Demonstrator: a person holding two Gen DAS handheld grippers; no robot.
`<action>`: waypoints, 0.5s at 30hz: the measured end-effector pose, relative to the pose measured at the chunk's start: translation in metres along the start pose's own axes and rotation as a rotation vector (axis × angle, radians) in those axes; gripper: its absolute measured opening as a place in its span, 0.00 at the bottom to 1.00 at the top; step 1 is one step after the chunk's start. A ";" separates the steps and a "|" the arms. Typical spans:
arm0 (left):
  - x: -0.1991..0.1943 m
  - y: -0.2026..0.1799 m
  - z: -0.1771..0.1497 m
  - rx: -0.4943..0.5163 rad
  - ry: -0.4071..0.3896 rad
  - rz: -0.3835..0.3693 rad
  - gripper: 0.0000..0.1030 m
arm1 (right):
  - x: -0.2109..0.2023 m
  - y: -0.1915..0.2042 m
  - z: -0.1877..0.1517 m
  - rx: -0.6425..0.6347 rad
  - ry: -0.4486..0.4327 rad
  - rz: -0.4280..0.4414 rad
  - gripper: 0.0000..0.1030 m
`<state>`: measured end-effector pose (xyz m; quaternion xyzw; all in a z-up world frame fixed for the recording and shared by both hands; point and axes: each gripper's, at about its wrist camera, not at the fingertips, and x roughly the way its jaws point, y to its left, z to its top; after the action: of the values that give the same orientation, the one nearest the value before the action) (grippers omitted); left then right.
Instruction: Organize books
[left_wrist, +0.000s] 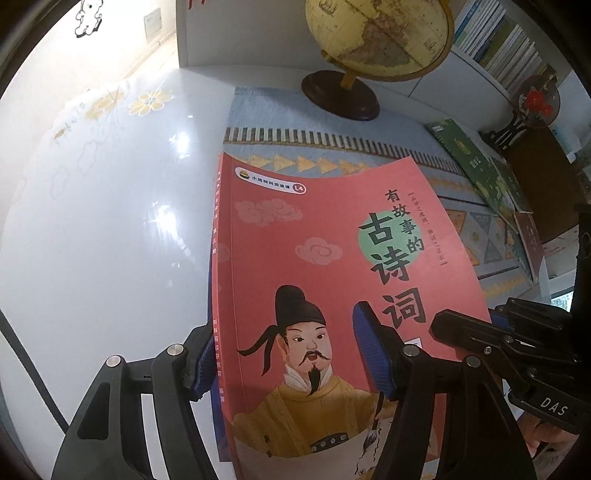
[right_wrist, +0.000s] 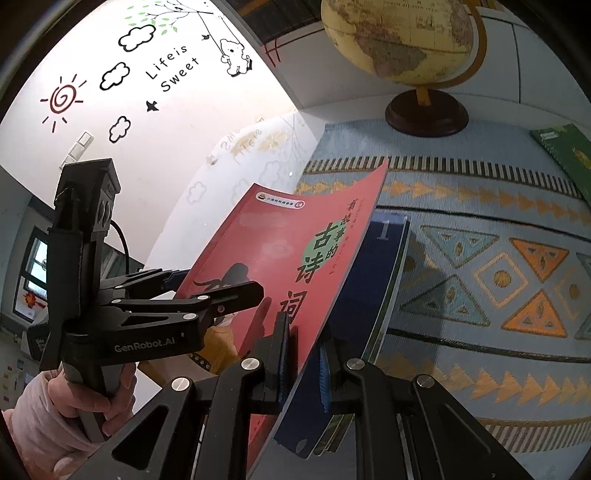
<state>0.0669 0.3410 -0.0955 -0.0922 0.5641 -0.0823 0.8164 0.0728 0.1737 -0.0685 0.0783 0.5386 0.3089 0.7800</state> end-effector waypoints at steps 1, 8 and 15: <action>0.002 0.002 -0.001 -0.005 0.003 -0.003 0.61 | 0.002 0.000 -0.001 0.000 0.003 -0.002 0.14; 0.016 0.012 -0.011 -0.024 0.038 -0.020 0.61 | 0.017 -0.004 -0.009 0.025 0.014 -0.020 0.14; 0.019 0.006 -0.012 0.002 0.030 -0.015 0.61 | 0.028 -0.018 -0.014 0.091 0.026 -0.019 0.15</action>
<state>0.0627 0.3418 -0.1181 -0.0942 0.5755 -0.0906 0.8073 0.0741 0.1725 -0.1048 0.1044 0.5628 0.2778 0.7715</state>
